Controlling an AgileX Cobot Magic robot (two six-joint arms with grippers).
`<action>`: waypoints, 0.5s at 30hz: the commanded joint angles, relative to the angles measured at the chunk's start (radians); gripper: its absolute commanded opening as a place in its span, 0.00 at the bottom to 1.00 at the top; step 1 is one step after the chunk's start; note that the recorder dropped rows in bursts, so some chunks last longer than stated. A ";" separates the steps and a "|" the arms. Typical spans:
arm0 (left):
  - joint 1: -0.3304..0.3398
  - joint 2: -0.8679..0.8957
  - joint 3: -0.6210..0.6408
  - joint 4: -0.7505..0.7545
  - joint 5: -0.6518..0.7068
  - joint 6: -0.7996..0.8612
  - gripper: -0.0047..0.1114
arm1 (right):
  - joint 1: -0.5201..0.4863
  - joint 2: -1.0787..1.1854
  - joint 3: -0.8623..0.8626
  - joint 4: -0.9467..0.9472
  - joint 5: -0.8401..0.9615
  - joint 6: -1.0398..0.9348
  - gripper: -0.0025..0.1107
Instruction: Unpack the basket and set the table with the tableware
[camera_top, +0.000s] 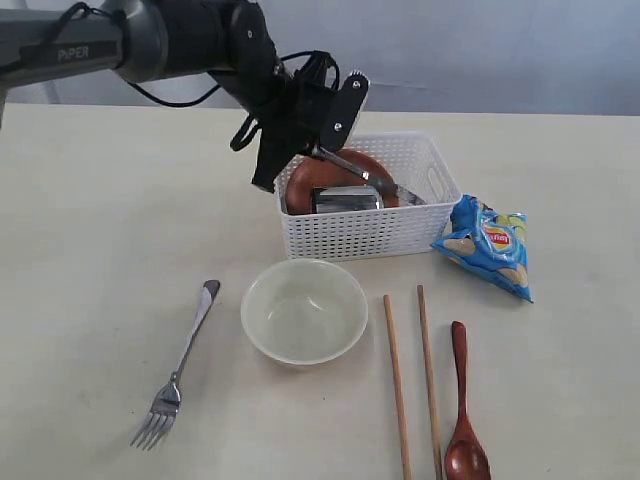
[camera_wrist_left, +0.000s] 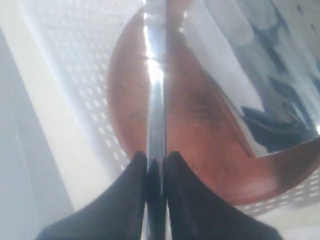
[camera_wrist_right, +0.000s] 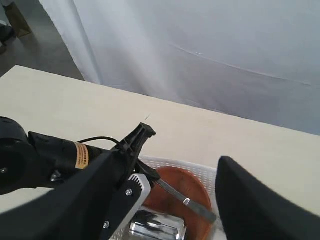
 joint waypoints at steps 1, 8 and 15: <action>-0.007 -0.043 0.004 -0.011 0.015 -0.016 0.04 | -0.004 0.003 0.002 -0.004 -0.005 0.002 0.53; -0.007 -0.068 0.004 -0.013 0.044 -0.039 0.04 | -0.004 0.003 0.002 -0.004 -0.005 0.002 0.53; -0.007 -0.069 0.004 -0.013 0.050 -0.056 0.04 | -0.004 0.003 0.002 -0.004 -0.005 0.002 0.53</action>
